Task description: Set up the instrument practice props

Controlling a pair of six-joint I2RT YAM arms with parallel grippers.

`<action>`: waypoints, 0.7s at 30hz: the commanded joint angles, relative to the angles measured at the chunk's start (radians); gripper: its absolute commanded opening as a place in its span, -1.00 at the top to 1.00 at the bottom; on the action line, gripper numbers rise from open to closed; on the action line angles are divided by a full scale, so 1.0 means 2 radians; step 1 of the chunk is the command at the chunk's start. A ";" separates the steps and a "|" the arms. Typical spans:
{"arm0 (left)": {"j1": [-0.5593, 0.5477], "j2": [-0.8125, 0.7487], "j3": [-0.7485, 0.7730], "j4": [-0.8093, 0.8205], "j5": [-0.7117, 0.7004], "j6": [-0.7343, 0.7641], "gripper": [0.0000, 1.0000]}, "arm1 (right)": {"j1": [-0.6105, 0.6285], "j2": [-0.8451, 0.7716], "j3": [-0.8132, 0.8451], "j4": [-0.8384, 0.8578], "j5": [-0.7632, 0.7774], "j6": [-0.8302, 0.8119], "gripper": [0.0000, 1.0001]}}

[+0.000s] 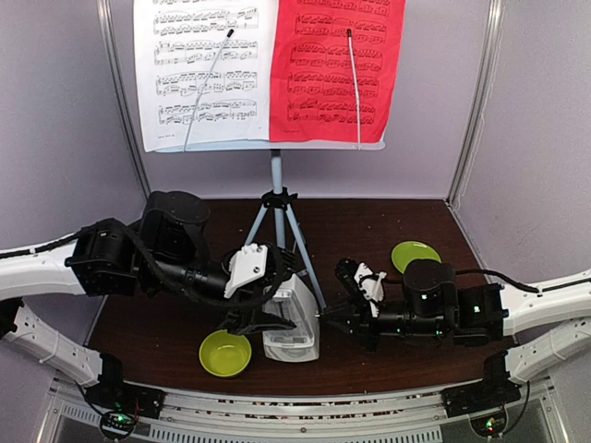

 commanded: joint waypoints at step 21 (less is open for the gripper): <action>-0.017 -0.015 0.049 0.050 0.001 0.012 0.59 | 0.002 -0.024 0.005 -0.006 -0.036 -0.017 0.69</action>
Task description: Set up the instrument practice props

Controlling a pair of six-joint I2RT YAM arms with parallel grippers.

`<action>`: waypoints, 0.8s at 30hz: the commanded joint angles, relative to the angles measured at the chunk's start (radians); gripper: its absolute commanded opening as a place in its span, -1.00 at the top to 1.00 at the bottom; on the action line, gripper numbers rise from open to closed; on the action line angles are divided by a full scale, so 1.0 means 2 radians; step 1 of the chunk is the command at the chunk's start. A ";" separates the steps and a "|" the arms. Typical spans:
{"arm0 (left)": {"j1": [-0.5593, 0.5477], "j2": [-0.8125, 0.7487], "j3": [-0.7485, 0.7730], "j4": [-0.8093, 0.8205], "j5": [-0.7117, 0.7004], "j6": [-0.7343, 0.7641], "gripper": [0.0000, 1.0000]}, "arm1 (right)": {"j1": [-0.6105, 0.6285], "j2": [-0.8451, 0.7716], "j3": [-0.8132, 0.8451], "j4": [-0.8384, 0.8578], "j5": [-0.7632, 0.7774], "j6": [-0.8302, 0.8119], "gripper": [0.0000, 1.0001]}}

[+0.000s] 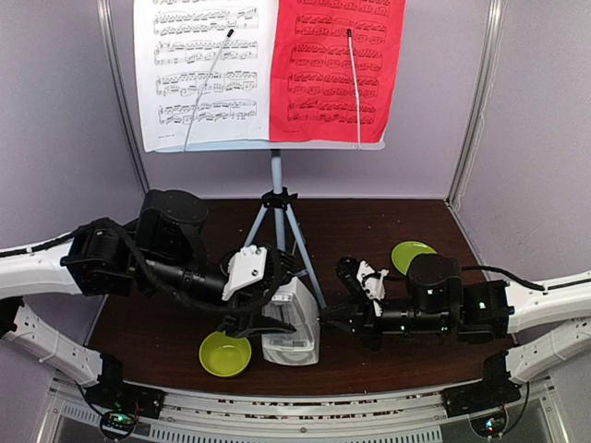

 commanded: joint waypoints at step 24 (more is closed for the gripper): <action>-0.033 -0.006 0.046 0.030 -0.051 0.085 0.60 | -0.030 -0.014 -0.009 0.018 -0.065 0.147 1.00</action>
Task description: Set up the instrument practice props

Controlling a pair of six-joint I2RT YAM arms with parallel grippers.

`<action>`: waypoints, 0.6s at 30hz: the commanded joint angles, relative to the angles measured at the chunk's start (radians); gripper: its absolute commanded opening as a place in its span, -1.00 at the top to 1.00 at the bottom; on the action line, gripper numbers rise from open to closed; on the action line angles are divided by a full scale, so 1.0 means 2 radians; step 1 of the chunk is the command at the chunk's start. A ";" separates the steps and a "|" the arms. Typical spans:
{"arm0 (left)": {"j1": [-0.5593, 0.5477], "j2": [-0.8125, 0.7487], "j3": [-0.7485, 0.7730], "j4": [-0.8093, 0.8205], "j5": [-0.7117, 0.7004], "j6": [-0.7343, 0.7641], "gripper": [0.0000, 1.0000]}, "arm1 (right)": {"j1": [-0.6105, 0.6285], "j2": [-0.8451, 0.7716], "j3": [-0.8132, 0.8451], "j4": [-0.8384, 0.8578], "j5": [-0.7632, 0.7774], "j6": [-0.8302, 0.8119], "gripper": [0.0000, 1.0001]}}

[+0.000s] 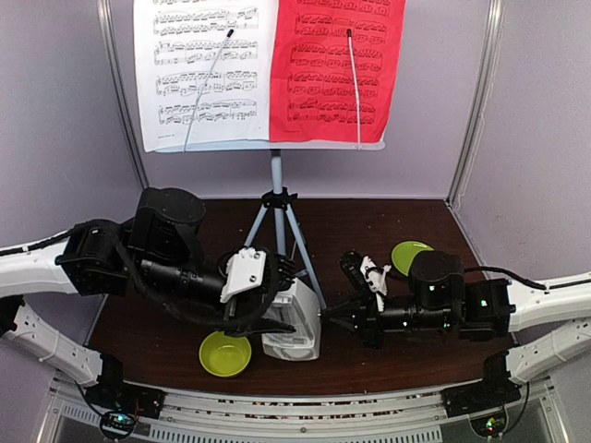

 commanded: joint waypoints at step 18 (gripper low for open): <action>-0.060 0.015 0.029 0.044 -0.071 0.145 0.62 | -0.126 0.111 -0.032 0.155 -0.310 0.390 1.00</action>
